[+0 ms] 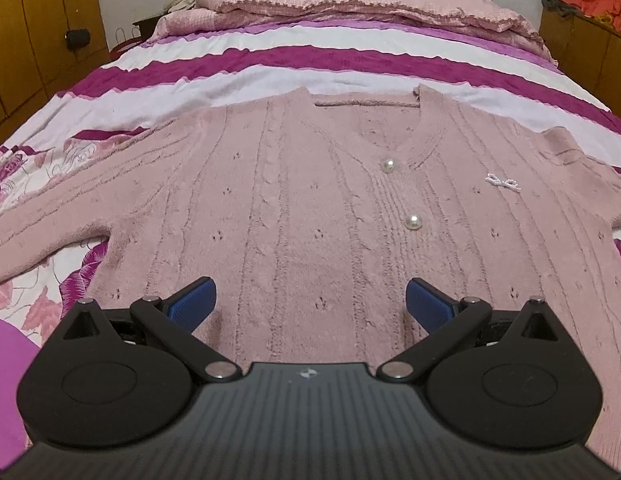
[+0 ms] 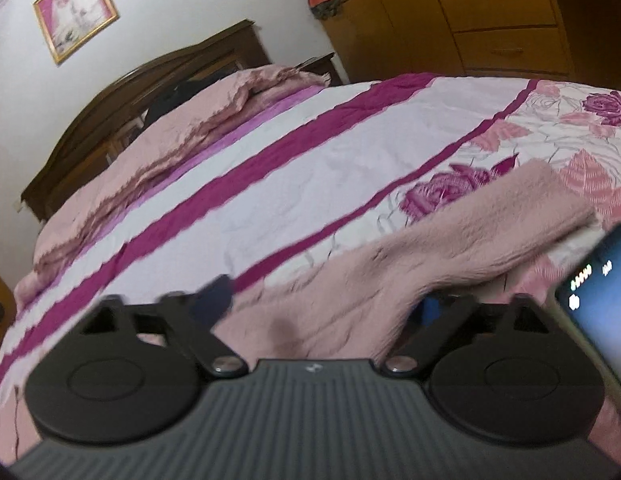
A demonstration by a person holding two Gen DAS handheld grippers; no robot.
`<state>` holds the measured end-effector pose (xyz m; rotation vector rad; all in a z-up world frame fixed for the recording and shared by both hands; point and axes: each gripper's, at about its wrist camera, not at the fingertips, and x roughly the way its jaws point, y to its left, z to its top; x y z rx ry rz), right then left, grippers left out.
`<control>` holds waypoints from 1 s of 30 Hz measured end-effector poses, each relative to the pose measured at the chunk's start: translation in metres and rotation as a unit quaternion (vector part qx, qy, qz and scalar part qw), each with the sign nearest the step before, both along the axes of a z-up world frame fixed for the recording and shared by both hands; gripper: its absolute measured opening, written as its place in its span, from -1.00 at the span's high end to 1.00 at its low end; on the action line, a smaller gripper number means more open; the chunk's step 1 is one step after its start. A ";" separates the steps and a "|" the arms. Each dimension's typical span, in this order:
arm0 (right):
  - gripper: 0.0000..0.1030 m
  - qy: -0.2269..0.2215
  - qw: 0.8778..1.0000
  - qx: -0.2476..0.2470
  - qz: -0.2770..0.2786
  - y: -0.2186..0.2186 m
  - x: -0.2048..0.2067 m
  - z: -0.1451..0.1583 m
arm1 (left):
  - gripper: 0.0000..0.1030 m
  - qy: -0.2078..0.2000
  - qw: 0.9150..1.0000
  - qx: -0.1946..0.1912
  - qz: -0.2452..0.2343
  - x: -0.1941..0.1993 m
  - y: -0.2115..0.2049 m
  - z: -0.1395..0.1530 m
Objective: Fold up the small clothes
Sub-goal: 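Reach the right gripper to the sleeve cuff and close on it, then lift the sleeve with the right gripper, lay it across the back, open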
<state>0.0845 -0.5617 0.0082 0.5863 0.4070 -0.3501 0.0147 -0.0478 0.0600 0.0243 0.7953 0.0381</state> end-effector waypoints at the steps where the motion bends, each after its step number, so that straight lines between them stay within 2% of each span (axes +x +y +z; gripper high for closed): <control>1: 0.25 0.004 1.000 0.008 0.000 -0.005 0.002 0.002 | -1.00 -0.002 1.000 0.002 -0.001 -0.001 0.000 0.001; 2: 0.61 0.006 1.000 0.017 0.003 -0.010 0.002 0.004 | -1.00 -0.003 1.000 0.003 -0.001 -0.002 -0.001 0.002; 5: 0.82 -0.016 1.000 0.009 0.001 -0.017 -0.010 0.018 | -1.00 -0.006 1.000 0.000 -0.001 -0.004 0.000 0.005; 10: 0.82 -0.057 0.998 -0.011 -0.007 -0.019 -0.041 0.050 | -1.00 -0.010 1.000 0.012 0.020 -0.008 0.003 0.009; 17: 0.82 -0.080 0.995 -0.035 0.041 0.014 -0.051 0.091 | -1.00 -0.013 0.999 -0.002 0.031 -0.017 0.022 0.017; 25: 0.82 -0.091 0.987 -0.073 0.113 0.096 -0.027 0.137 | -1.00 -0.040 0.998 0.022 0.036 -0.028 0.054 0.041; 30: 0.82 -0.107 0.980 -0.067 0.154 0.156 -0.011 0.154 | -1.00 -0.054 0.997 0.036 0.051 -0.035 0.082 0.053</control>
